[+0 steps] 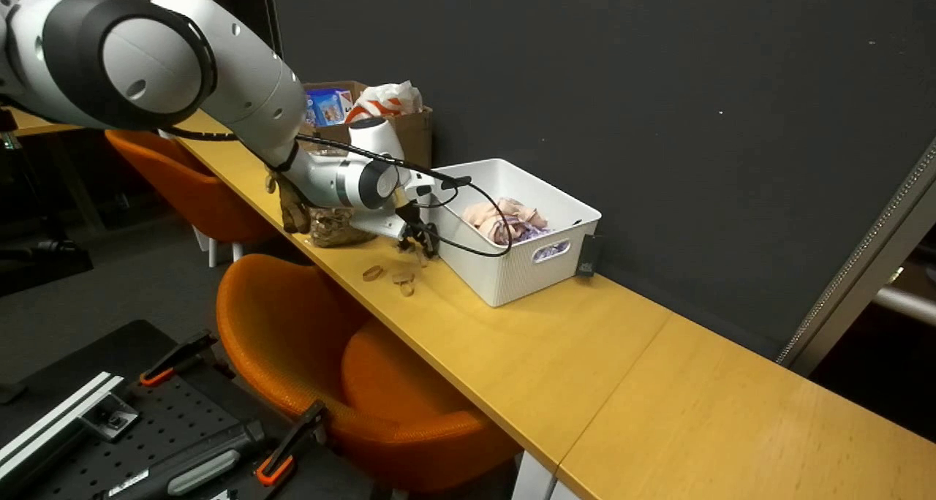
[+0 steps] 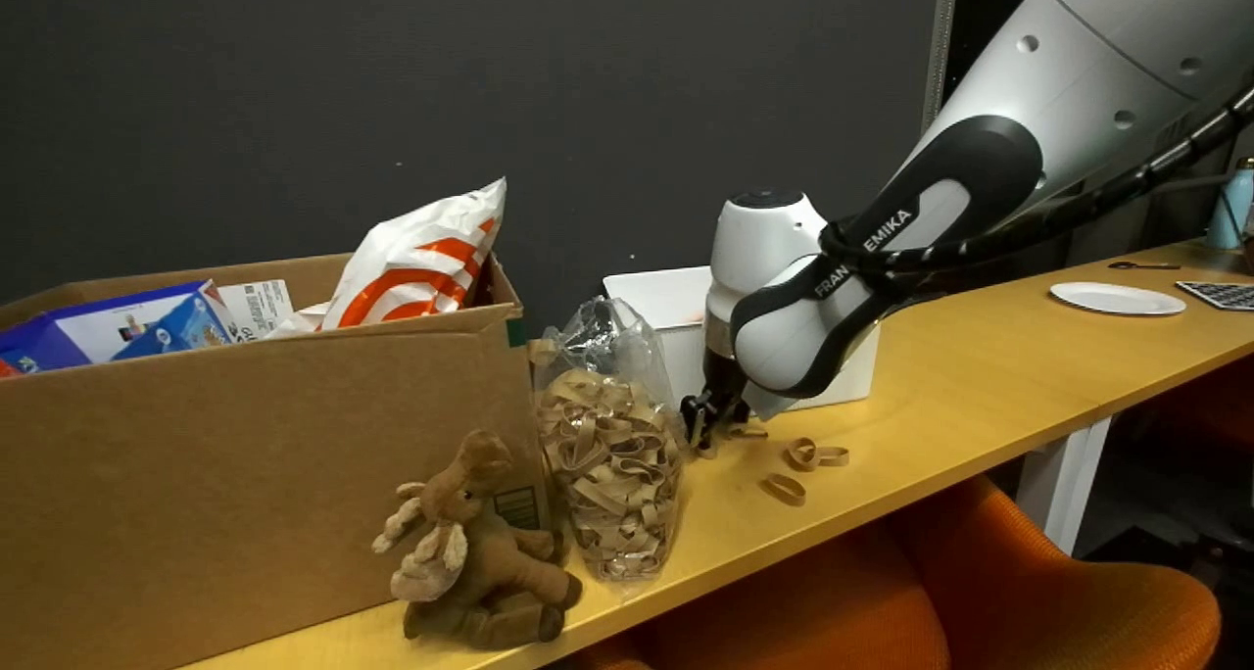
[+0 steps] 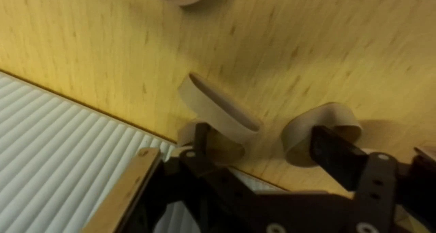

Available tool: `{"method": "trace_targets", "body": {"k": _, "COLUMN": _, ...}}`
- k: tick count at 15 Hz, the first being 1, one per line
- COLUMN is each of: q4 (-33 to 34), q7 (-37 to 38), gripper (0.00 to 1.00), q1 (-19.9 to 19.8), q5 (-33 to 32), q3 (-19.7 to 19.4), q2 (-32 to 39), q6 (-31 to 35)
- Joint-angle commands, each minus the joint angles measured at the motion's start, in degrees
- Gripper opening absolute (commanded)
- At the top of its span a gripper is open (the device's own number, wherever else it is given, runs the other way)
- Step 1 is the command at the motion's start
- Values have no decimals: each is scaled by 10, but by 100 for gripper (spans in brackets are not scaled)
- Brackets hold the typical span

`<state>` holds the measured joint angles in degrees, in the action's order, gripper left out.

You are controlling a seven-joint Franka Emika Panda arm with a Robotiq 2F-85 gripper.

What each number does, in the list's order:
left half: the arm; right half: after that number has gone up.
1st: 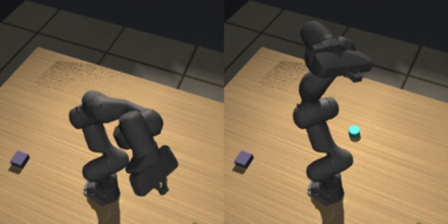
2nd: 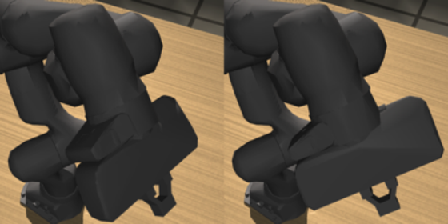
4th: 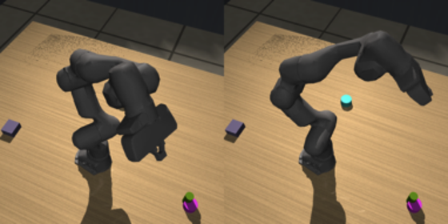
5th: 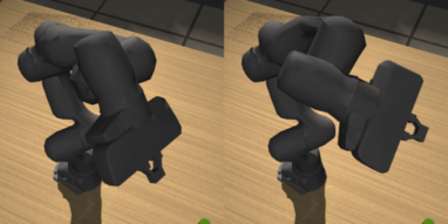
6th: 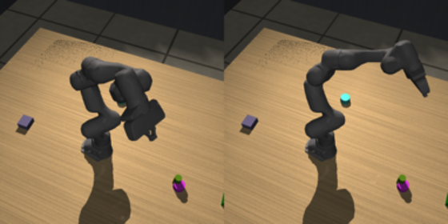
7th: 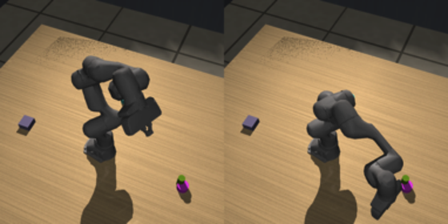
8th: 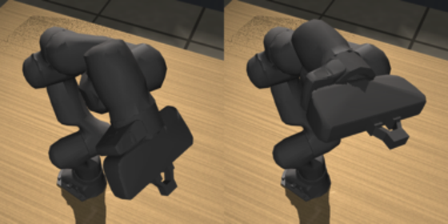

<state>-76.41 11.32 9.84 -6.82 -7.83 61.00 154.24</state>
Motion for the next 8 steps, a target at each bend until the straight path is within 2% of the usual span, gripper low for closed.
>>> {"method": "trace_targets", "body": {"k": 1, "q4": 19, "q7": -4, "gripper": 45, "q1": -1, "q5": 1, "q3": 3, "q2": 11, "q6": -11}}
{"method": "trace_targets", "body": {"k": 3, "q4": 4, "q7": -1, "gripper": 32, "q1": 1, "q5": 0, "q3": 0, "q2": 0, "q6": -5}}
{"method": "trace_targets", "body": {"k": 7, "q4": -42, "q7": 14, "gripper": 1, "q1": 11, "q5": -2, "q3": -10, "q2": -34, "q6": 8}}
{"method": "trace_targets", "body": {"k": 8, "q4": -49, "q7": 14, "gripper": 0, "q1": 11, "q5": -1, "q3": -9, "q2": -39, "q6": 11}}
